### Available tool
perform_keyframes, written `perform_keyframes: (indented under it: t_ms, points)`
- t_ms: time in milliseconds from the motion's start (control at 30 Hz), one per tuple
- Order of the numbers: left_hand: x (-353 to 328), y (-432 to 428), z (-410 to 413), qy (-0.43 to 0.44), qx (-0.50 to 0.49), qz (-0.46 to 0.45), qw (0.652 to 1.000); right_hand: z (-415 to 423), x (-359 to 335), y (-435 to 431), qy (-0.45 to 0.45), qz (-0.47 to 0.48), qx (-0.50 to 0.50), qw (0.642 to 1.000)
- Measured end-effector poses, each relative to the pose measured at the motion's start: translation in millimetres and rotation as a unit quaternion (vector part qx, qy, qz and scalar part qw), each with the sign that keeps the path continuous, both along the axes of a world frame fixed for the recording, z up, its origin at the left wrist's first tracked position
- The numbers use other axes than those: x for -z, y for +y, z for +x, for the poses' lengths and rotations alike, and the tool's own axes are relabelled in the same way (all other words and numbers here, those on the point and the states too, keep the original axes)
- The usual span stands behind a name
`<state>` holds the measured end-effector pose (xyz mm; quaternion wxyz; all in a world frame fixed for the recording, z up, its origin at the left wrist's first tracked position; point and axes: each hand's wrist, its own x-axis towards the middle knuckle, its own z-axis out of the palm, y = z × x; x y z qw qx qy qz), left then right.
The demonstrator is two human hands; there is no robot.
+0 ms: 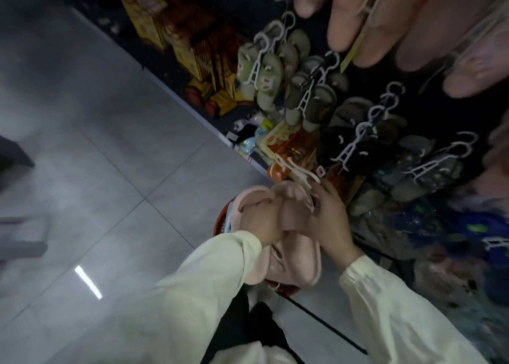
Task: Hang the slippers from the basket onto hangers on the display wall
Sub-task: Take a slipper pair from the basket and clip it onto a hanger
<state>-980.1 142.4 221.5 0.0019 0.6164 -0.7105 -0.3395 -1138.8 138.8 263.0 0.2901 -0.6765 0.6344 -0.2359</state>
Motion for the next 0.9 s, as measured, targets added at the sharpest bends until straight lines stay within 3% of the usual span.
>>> perform_keyframes:
  t_ms: [100,300,533,667,900]
  points:
    - [-61.9,-7.2,1.3,0.007,0.030,-0.048,0.998,-5.1,-57.5,21.3,-0.037,-0.045,0.039,0.998]
    - [-164.7,3.3,4.5,-0.024,0.077,-0.171,0.982,-8.1,-163.1,72.0,-0.103,-0.222,0.090,0.965]
    - [-235.9,34.2,9.9,-0.051,0.142,-0.288,0.946,-16.7,-219.2,114.6,-0.147,-0.322,0.103,0.929]
    - [-256.6,40.9,7.8,-0.059,0.168,-0.311,0.934,-18.6,-236.2,129.0,-0.163,-0.329,0.134,0.921]
    - [-273.5,40.5,-0.9,-0.073,0.199,-0.345,0.914,-31.3,-247.3,133.2,-0.069,-0.341,0.132,0.928]
